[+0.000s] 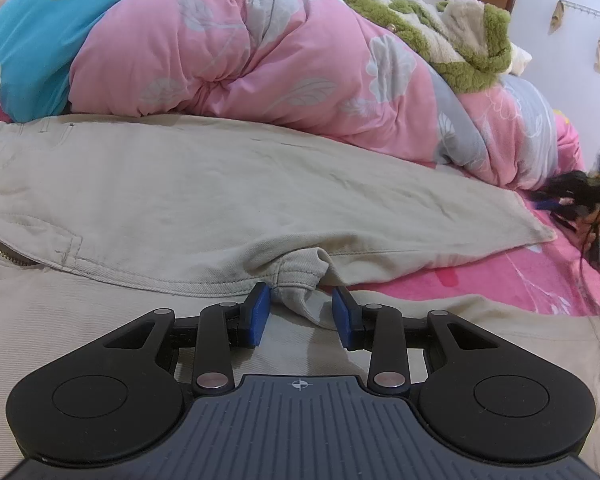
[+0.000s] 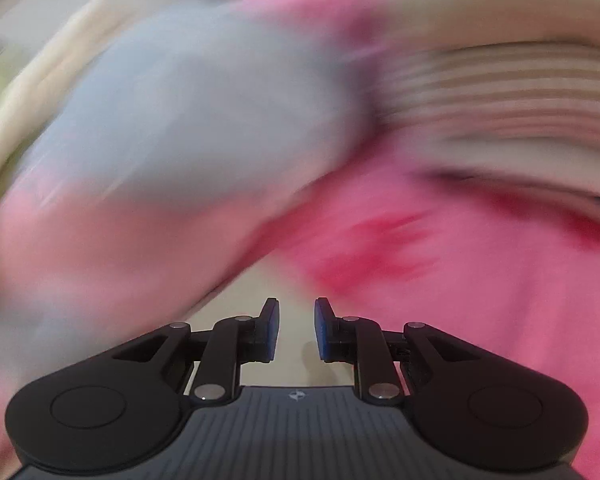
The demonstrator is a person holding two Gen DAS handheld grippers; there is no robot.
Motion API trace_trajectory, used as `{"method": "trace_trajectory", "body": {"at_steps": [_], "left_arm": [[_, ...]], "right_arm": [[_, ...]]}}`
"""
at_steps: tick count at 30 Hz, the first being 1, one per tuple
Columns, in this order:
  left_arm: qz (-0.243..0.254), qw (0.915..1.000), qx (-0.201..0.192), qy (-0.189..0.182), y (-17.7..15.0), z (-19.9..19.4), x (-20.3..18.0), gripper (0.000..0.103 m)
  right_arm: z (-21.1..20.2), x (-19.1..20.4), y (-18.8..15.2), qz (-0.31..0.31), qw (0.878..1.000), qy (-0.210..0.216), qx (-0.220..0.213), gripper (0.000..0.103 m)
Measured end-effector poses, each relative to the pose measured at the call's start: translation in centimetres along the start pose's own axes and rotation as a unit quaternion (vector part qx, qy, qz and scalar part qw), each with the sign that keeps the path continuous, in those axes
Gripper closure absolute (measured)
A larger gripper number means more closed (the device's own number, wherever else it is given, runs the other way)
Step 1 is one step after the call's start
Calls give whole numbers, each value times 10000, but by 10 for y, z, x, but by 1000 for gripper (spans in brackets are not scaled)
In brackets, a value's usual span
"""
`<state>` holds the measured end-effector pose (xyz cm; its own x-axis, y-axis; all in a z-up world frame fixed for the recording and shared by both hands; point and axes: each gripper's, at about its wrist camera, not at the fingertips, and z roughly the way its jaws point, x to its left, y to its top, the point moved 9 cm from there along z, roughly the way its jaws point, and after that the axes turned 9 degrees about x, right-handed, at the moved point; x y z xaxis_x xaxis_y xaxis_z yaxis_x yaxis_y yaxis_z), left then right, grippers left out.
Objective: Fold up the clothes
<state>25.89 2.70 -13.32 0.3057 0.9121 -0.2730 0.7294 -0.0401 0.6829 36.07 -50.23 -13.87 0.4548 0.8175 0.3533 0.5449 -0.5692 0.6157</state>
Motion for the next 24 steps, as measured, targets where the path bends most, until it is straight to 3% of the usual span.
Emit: {"method": "trace_trajectory", "body": {"at_steps": [2, 7, 12, 14, 18, 21, 22, 24], "left_arm": [[16, 10000, -5, 11, 0, 0, 0, 69], [20, 10000, -5, 6, -1, 1, -1, 68], [18, 10000, 2, -26, -1, 1, -1, 66], [22, 10000, 4, -27, -1, 1, -1, 65], [38, 10000, 5, -21, 0, 0, -2, 64], [53, 10000, 4, -16, 0, 1, -2, 63], [55, 10000, 4, -16, 0, 1, -2, 63], [60, 10000, 3, -15, 0, 1, -2, 63]], "right_arm": [[15, 50, -25, -999, 9927, 380, 562, 84], [41, 11, 10, -427, 9973, -388, 451, 87], [66, -27, 43, 149, 9926, -1153, 336, 89], [72, -36, 52, 285, 9898, -1365, 309, 83], [49, 34, 14, -743, 9945, -521, 531, 82], [31, 91, -20, -1556, 9850, 165, 734, 82], [29, 125, -45, -2049, 9727, 557, 938, 82], [21, 183, -93, -3109, 9352, 1196, 1202, 82]]}}
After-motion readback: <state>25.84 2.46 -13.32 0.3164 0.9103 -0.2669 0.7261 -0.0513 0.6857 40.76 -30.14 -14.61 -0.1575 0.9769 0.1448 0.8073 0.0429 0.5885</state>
